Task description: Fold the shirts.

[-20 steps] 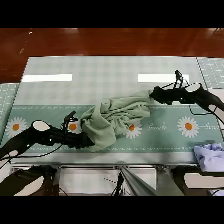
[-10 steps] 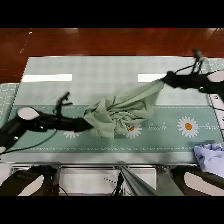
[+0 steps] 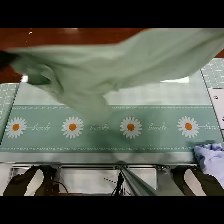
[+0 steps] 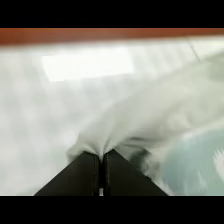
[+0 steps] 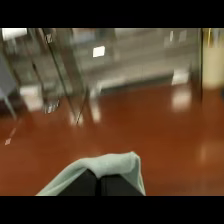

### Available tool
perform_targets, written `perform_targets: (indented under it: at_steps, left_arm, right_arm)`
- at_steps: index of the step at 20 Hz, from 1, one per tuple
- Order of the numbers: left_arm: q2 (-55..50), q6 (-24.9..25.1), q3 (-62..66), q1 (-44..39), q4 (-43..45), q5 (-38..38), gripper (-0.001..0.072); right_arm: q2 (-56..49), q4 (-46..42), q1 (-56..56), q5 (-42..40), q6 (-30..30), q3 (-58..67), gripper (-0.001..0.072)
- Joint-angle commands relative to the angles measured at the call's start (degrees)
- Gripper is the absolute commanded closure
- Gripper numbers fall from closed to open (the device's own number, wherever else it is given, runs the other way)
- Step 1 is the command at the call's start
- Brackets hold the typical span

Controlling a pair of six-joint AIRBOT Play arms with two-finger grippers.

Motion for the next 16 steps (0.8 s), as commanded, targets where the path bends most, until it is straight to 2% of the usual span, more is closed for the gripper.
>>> perform_targets:
  at_steps: [1, 5, 7, 9, 13, 15, 16]
  left_arm:
    - [0.9, -3.0, 15.3, 4.5, 1.3, 3.5, 0.0683]
    - [1.6, -5.4, 26.6, 4.5, 1.3, 0.8, 0.0683]
    - [2.3, -6.3, 30.9, 4.5, 1.8, -3.9, 0.0683]
    - [3.1, -10.3, 34.5, 4.5, 5.9, -9.7, 0.0683]
    - [3.2, -11.1, 34.6, 4.5, 14.2, -26.0, 0.0683]
    - [3.1, -13.5, 30.1, 4.5, 18.1, -28.6, 0.0683]
    - [3.2, -13.5, 26.9, 4.5, 17.7, -28.6, 0.0683]
  right_arm:
    - [4.5, -2.6, -1.6, -0.2, 3.4, 8.5, 0.0682]
    - [7.2, -8.5, -1.6, 4.6, 9.5, 15.1, 0.0681]
    - [8.5, -14.0, -1.6, 9.9, 13.8, 17.9, 0.0681]
    - [9.5, -20.6, -1.6, 16.8, 18.3, 20.3, 0.0682]
    - [9.4, -34.5, -0.5, 29.5, 18.3, 22.6, 0.0682]
    - [7.4, -40.5, 2.6, 38.6, 17.8, 22.6, 0.0682]
    - [5.7, -41.0, 4.3, 46.9, 16.3, 22.6, 0.0682]
